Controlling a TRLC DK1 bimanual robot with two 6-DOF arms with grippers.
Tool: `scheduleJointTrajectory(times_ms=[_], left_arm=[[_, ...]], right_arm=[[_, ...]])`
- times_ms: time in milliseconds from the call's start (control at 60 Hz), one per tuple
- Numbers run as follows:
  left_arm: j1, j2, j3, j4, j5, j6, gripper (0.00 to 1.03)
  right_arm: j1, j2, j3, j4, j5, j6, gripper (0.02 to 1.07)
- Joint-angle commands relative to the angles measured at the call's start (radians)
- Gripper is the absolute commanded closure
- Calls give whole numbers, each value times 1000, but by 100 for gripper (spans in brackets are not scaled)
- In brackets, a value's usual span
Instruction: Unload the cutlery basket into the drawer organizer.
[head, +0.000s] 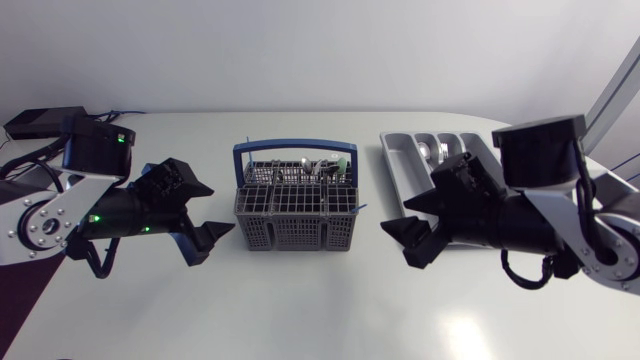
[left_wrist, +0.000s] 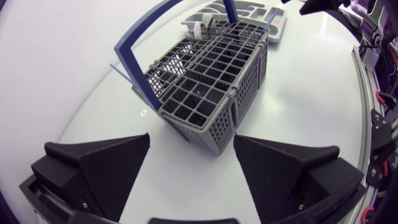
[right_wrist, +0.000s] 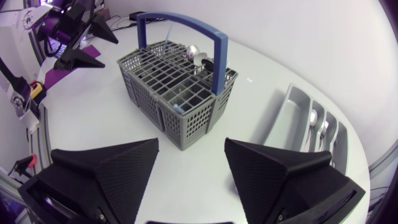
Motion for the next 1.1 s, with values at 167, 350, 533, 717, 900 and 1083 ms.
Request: scheduleJointTrajectory(times_ms=[167,350,533,717,900,1083], left_arm=[[-4,10,-25,66,-3,-1,6],[-15,30,-31,107,-3,-10,6],[-33,73,-16,121,-4,-16,6],[-48,113,7,124,-7,-21,6],[-47,137,21,135,-13,-21,6],[-50,154,30,146,-19,-22,6]], right_arm=[[25,11,-133,182,-54,-129,25],[28,115,-160,334,-86,-227,25],[25,186,-156,429,-85,-284,25],[13,213,-136,486,-77,-322,48],[-9,246,-104,480,-131,-365,54],[-9,298,-68,497,-132,-368,54]])
